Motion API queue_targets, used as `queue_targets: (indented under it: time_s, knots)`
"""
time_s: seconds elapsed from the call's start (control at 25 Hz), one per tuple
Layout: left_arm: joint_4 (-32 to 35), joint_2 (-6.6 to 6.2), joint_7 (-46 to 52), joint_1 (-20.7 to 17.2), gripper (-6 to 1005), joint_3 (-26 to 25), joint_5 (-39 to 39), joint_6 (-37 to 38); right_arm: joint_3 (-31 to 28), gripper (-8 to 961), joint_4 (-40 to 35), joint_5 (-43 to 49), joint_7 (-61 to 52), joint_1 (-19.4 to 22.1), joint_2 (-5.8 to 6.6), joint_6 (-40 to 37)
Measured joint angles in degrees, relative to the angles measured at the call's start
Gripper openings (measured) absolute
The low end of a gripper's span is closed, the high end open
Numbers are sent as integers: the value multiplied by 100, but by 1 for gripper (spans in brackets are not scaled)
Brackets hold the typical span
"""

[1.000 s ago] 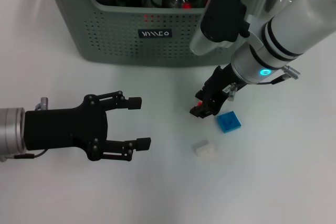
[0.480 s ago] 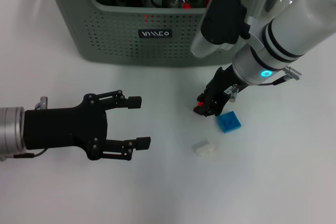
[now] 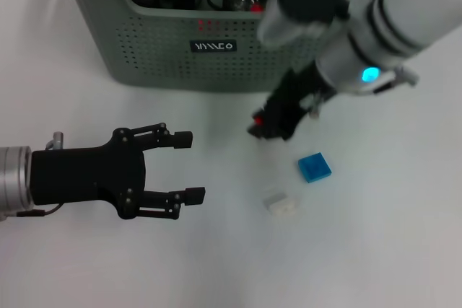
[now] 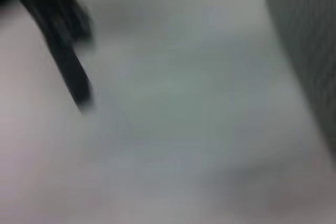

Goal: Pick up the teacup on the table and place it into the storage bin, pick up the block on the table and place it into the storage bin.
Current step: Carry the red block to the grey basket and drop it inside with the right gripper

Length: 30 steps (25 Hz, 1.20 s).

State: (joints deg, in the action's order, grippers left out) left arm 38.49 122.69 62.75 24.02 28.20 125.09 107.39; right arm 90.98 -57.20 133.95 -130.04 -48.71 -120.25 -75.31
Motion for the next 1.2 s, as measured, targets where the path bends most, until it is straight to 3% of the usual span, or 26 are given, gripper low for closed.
queue_targets:
  time_s: [0.28, 0.4, 0.52, 0.72, 1.04, 1.2]
  knots:
    - [10, -6, 0, -24, 875, -6, 25, 21, -1334, 206, -2130, -102, -698, -90, 10, -1561]
    - [9, -4, -17, -23, 875, -4, 11, 44, -2146, 206, -2704, -148, -965, -401, 10, -1887]
    - [-5, -1, -50, -2, 875, -2, 0, 97, -2855, 207, -2806, 26, -1110, -714, 46, -1764]
    - [-7, 8, -56, 7, 875, -6, -10, 102, -3006, 207, -2183, 897, -1137, -901, 56, -563]
    - [-18, 29, -47, 56, 875, 4, -18, 104, -2568, 206, 408, 2151, -1118, -1326, 21, 1746]
    - [-18, 36, -36, 61, 875, 10, -20, 106, -2172, 206, 1153, 2318, -1145, -1394, 2, 2574]
